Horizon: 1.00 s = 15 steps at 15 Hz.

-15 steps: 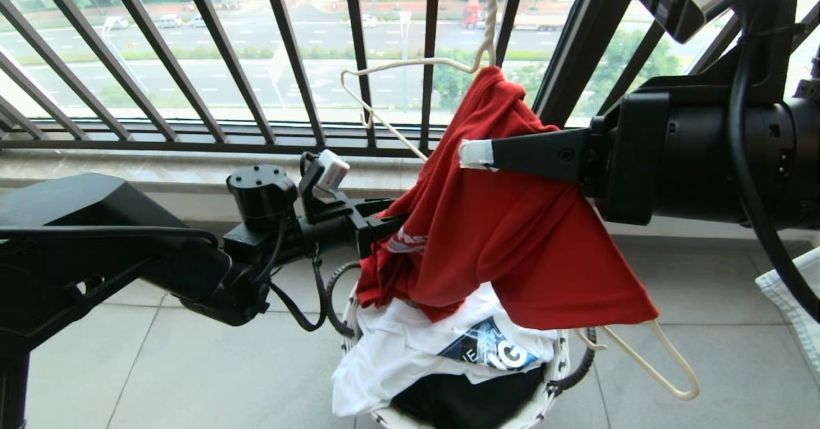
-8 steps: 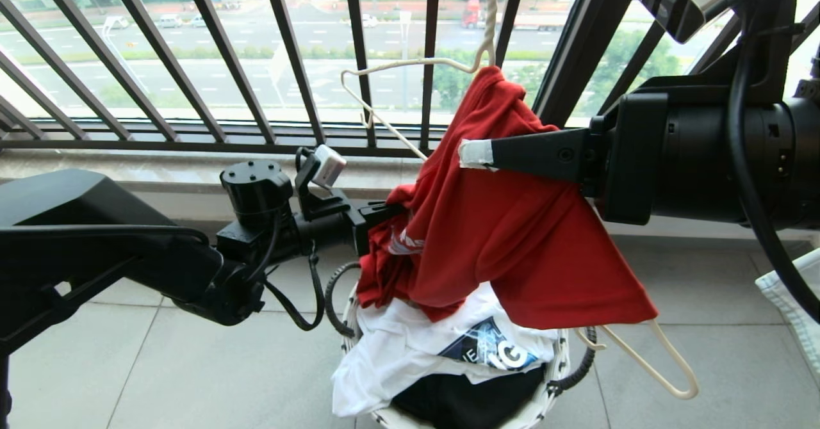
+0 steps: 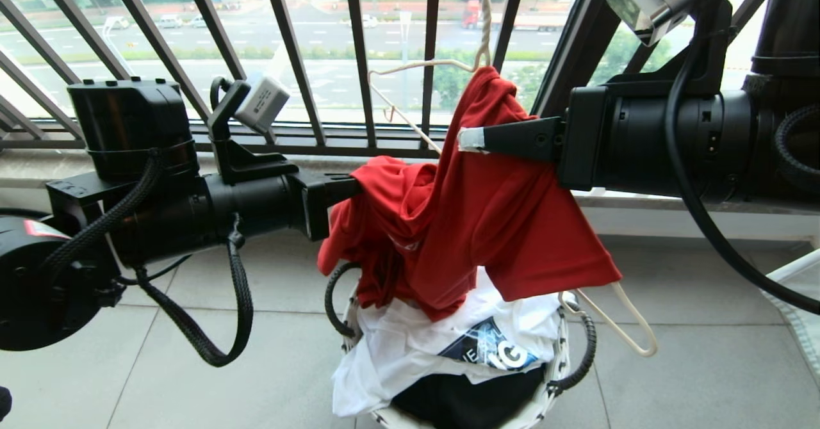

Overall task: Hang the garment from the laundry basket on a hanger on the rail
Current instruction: Hang the clothes on the clothes rack

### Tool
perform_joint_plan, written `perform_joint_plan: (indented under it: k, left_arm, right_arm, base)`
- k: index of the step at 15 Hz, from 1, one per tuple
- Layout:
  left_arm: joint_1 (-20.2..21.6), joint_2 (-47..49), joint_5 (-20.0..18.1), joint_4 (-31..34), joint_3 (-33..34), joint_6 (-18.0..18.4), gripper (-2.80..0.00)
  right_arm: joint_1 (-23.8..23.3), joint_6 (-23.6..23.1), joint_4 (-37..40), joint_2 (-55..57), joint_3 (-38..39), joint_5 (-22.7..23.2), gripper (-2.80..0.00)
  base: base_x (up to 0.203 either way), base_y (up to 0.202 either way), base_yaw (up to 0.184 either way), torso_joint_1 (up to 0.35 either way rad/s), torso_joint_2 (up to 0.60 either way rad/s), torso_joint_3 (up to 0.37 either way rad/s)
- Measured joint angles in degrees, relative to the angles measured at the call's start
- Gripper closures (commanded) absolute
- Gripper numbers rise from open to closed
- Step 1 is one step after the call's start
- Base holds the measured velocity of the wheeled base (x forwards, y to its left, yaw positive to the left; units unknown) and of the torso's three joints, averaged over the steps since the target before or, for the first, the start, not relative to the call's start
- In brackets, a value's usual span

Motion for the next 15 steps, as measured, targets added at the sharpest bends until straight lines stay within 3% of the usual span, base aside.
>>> perform_joint_plan:
  k: [3,5,6,9,15]
  left_arm:
    - [-9.2,-4.4,13.6,20.2,-2.3,0.7,0.0]
    - [-13.5,-3.2,20.9,26.1,-2.5,0.0,0.0]
    - [-15.1,-2.2,22.5,27.3,-2.2,-0.2,0.0]
    - [-16.8,1.7,23.4,30.0,-2.1,-1.7,0.0]
    - [-17.3,12.2,23.2,28.0,-6.2,-7.8,0.0]
  right_arm:
    - [-0.6,0.0,0.0,2.1,-1.0,-2.1,0.0]
    - [-1.6,-0.1,0.0,3.3,-1.9,-2.2,0.0]
    - [-2.1,-0.1,0.0,3.9,-2.2,-2.2,0.0]
    - [-2.9,-0.1,0.0,5.0,-2.8,-2.2,0.0]
    - [-3.1,-0.1,0.0,5.3,-3.0,-2.2,0.0]
  base:
    - [0.0,0.0,0.0,0.0,0.0,0.0]
    - [0.0,0.0,0.0,0.0,0.0,0.0]
    - [0.0,0.0,0.0,0.0,0.0,0.0]
    - [0.0,0.0,0.0,0.0,0.0,0.0]
    - [0.0,0.0,0.0,0.0,0.0,0.0]
